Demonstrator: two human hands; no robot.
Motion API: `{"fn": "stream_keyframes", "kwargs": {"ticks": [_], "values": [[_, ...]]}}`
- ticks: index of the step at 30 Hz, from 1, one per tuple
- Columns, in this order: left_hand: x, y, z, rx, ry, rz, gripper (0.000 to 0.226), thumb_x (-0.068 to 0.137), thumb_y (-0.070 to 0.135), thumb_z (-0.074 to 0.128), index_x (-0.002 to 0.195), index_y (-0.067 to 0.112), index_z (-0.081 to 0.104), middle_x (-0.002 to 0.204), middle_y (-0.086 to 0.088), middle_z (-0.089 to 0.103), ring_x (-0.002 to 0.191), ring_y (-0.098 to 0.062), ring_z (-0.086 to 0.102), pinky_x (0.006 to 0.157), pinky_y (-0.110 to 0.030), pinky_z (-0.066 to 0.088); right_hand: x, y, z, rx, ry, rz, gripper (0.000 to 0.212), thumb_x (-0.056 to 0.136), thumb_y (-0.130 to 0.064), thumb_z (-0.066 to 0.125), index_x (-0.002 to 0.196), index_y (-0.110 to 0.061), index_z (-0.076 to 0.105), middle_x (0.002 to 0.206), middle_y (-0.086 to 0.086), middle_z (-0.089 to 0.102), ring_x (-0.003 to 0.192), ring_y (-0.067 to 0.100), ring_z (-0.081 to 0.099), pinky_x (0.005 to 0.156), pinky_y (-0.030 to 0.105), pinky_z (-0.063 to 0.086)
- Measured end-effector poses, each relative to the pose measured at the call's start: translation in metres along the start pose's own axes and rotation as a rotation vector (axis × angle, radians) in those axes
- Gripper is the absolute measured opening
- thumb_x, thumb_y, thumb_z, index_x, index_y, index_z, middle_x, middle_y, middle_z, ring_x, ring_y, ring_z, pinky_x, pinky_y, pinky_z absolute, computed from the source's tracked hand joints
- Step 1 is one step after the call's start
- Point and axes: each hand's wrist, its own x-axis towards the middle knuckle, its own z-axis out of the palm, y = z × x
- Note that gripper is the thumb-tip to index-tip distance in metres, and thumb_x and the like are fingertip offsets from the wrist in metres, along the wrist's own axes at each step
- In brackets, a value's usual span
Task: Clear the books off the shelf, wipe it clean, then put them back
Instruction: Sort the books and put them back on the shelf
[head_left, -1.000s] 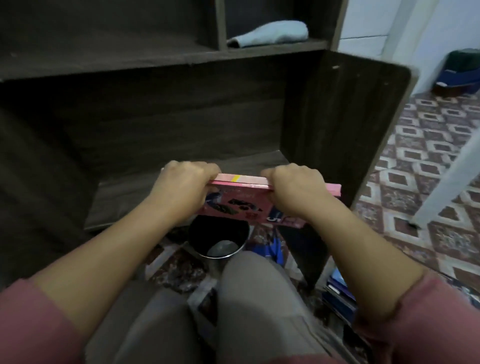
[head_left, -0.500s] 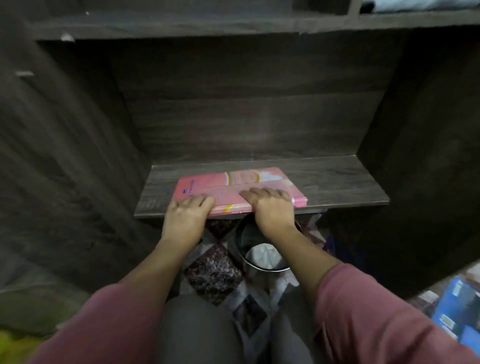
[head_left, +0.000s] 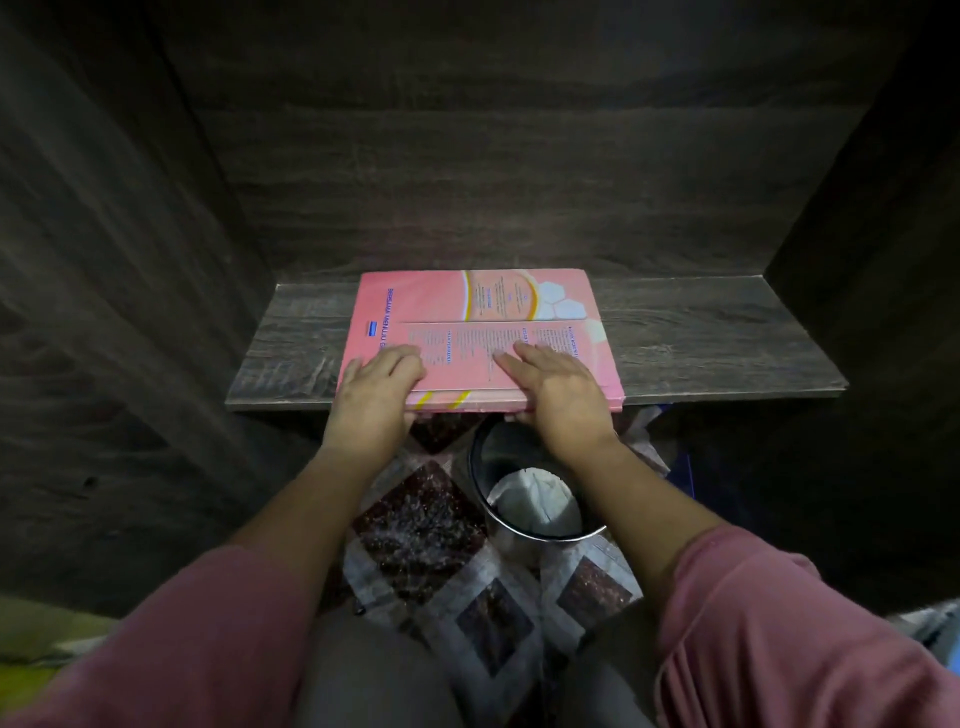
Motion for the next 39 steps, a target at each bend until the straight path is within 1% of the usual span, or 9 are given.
{"fn": "stream_keyframes", "kwargs": {"ticks": [5, 9, 13, 18, 21, 26, 29, 32, 39], "values": [[0.007, 0.018, -0.019, -0.006, -0.152, -0.104, 0.058, 0.065, 0.016, 0.085, 0.113, 0.012, 0.053, 0.129, -0.004, 0.05, 0.116, -0.027, 0.049, 0.1, -0.039, 0.033, -0.002, -0.002, -0.03, 0.078, -0.263, 0.06, 0.084, 0.077, -0.026, 0.08, 0.148, -0.027, 0.036, 0.159, 0.0, 0.025, 0.146, 0.019, 0.021, 0.116, 0.026, 0.012], [0.015, 0.079, -0.048, 0.124, -0.458, -0.141, 0.078, 0.07, 0.04, 0.082, 0.133, 0.02, 0.041, 0.131, -0.005, 0.042, 0.121, -0.028, 0.044, 0.105, -0.042, 0.034, -0.043, 0.004, -0.08, 0.156, -0.216, 0.198, 0.062, 0.079, -0.029, 0.078, 0.136, -0.032, 0.053, 0.141, -0.002, 0.051, 0.129, 0.021, 0.047, 0.106, 0.028, 0.037], [-0.006, 0.182, -0.055, 0.07, -0.389, 0.109, 0.067, 0.08, 0.047, 0.07, 0.135, 0.025, 0.038, 0.133, -0.001, 0.042, 0.126, -0.025, 0.041, 0.109, -0.044, 0.029, -0.136, 0.029, -0.132, -0.077, -0.116, 0.301, 0.057, 0.082, -0.04, 0.069, 0.135, -0.036, 0.051, 0.133, -0.005, 0.057, 0.121, 0.021, 0.051, 0.101, 0.035, 0.041], [-0.041, 0.319, -0.033, -0.035, -0.41, 0.434, 0.065, 0.081, 0.046, 0.067, 0.136, 0.026, 0.039, 0.131, -0.001, 0.044, 0.126, -0.025, 0.042, 0.109, -0.05, 0.029, -0.272, 0.081, -0.178, -0.133, 0.0, 0.549, 0.041, 0.078, -0.032, 0.075, 0.118, -0.028, 0.068, 0.118, -0.001, 0.066, 0.109, 0.028, 0.061, 0.091, 0.04, 0.049], [-0.064, 0.391, -0.016, -0.037, -0.474, 0.572, 0.062, 0.084, 0.039, 0.066, 0.137, 0.023, 0.037, 0.131, -0.003, 0.044, 0.124, -0.028, 0.043, 0.109, -0.052, 0.029, -0.344, 0.104, -0.195, -0.185, -0.107, 0.714, 0.038, 0.086, -0.035, 0.068, 0.123, -0.029, 0.064, 0.125, -0.002, 0.061, 0.115, 0.026, 0.055, 0.094, 0.038, 0.045], [-0.104, 0.469, 0.016, -0.021, -0.562, 0.759, 0.061, 0.085, 0.031, 0.067, 0.136, 0.019, 0.036, 0.128, -0.008, 0.045, 0.12, -0.03, 0.045, 0.099, -0.045, 0.037, -0.431, 0.137, -0.185, -0.147, -0.322, 0.896, 0.057, 0.084, -0.045, 0.067, 0.137, -0.033, 0.049, 0.144, -0.004, 0.044, 0.13, 0.02, 0.045, 0.102, 0.032, 0.04], [-0.124, 0.481, 0.036, 0.003, -0.587, 0.852, 0.056, 0.085, 0.029, 0.065, 0.134, 0.018, 0.039, 0.129, -0.008, 0.044, 0.123, -0.03, 0.044, 0.095, -0.042, 0.04, -0.461, 0.151, -0.169, -0.116, -0.407, 0.962, 0.088, 0.077, -0.053, 0.073, 0.15, -0.032, 0.028, 0.159, 0.005, 0.018, 0.142, 0.024, 0.029, 0.11, 0.038, 0.034], [-0.133, 0.475, 0.054, 0.058, -0.629, 0.919, 0.058, 0.089, 0.022, 0.058, 0.142, 0.019, 0.033, 0.142, -0.009, 0.035, 0.134, -0.028, 0.032, 0.103, -0.042, 0.034, -0.476, 0.163, -0.152, -0.15, -0.43, 0.963, 0.105, 0.074, -0.058, 0.074, 0.154, -0.029, 0.012, 0.162, 0.009, -0.002, 0.149, 0.028, 0.009, 0.117, 0.044, 0.02], [-0.119, 0.471, 0.078, 0.112, -0.69, 0.904, 0.064, 0.091, 0.033, 0.06, 0.144, 0.02, 0.027, 0.147, -0.005, 0.029, 0.139, -0.023, 0.026, 0.111, -0.041, 0.028, -0.487, 0.176, -0.12, -0.168, -0.464, 0.921, 0.119, 0.072, -0.067, 0.069, 0.155, -0.021, -0.003, 0.161, 0.013, -0.007, 0.149, 0.031, 0.001, 0.119, 0.046, 0.015]]}}
